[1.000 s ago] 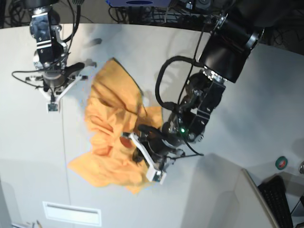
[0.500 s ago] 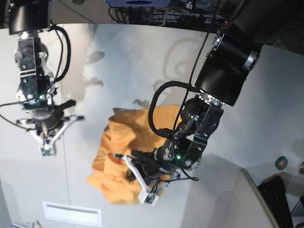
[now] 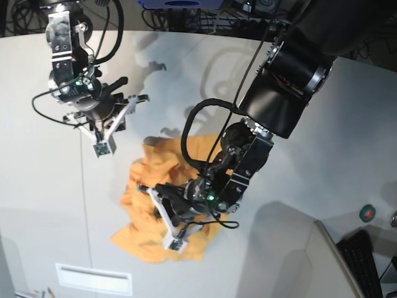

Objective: Layout the t-shirt on the table in an organized manner, then fold the t-shirt properly
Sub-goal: 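Lift the shirt with the left gripper and shake it loose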

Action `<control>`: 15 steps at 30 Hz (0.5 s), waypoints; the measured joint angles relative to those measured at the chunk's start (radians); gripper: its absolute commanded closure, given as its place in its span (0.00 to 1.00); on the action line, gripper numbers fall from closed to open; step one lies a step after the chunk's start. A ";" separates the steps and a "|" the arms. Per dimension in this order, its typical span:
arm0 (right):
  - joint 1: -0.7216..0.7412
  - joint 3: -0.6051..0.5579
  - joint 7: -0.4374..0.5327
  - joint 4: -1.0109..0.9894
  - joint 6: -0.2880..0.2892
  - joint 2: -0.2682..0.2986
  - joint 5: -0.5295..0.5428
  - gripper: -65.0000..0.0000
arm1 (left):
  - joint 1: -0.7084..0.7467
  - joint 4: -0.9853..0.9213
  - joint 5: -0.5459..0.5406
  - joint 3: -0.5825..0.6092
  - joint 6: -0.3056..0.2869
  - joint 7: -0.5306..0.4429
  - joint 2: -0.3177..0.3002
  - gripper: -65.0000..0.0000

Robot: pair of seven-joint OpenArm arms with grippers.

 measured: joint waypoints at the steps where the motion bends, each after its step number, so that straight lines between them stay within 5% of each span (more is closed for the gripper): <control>1: -0.004 0.000 0.000 0.000 0.000 0.008 0.000 0.97 | -0.021 -0.004 0.026 0.069 0.002 0.003 0.002 1.00; 2: -0.007 0.000 -0.002 0.000 0.000 0.014 -0.001 0.97 | -0.040 -0.009 0.048 0.138 -0.002 -0.002 0.010 0.98; 8: -0.030 0.003 -0.003 0.000 -0.008 0.037 -0.003 0.97 | -0.063 -0.041 0.237 0.301 -0.011 -0.014 0.132 0.37; 15: -0.024 0.003 0.000 0.000 -0.006 0.034 0.000 0.97 | -0.032 -0.039 0.282 0.255 -0.012 -0.001 0.118 0.15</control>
